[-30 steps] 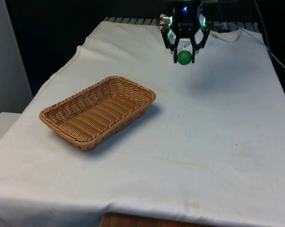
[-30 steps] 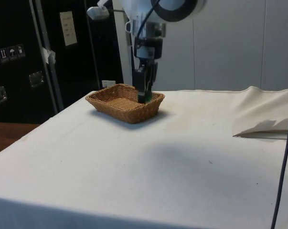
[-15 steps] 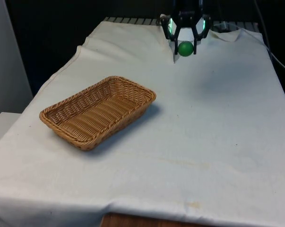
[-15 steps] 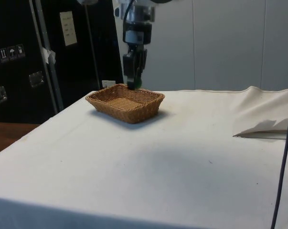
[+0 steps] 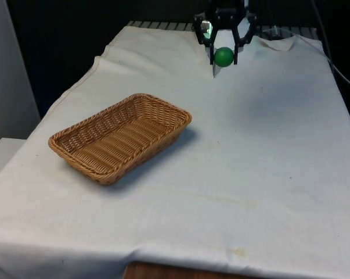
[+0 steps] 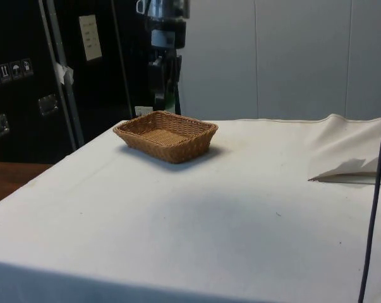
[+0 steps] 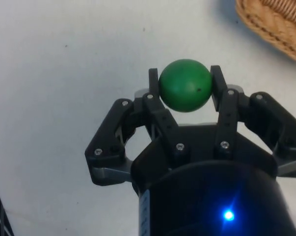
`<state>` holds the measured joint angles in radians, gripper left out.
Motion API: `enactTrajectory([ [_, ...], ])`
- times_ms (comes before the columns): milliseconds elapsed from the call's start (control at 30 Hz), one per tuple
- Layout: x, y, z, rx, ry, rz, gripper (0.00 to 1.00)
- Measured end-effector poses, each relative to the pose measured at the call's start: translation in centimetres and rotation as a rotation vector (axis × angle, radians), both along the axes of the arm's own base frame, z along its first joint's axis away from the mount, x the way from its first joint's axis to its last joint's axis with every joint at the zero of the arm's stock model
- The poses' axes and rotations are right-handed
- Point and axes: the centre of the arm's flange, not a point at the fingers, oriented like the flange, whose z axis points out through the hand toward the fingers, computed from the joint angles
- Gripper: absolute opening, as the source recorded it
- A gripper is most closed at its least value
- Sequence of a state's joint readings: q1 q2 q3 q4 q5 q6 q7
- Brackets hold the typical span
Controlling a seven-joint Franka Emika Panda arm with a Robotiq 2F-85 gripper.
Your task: Pick up the ball and place it into the basket.
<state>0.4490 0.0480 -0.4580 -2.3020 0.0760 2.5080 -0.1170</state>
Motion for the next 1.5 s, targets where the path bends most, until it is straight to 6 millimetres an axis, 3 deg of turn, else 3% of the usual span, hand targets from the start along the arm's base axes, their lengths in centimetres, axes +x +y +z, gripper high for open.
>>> enactTrajectory([
  [233,2.0,-1.3,-0.5,-0.021,0.006,0.004,0.03],
  [667,3.5,-3.7,-1.9,-0.045,0.016,-0.008,0.03],
  [1500,5.7,-11.0,-7.7,-0.083,0.039,-0.075,0.03],
])
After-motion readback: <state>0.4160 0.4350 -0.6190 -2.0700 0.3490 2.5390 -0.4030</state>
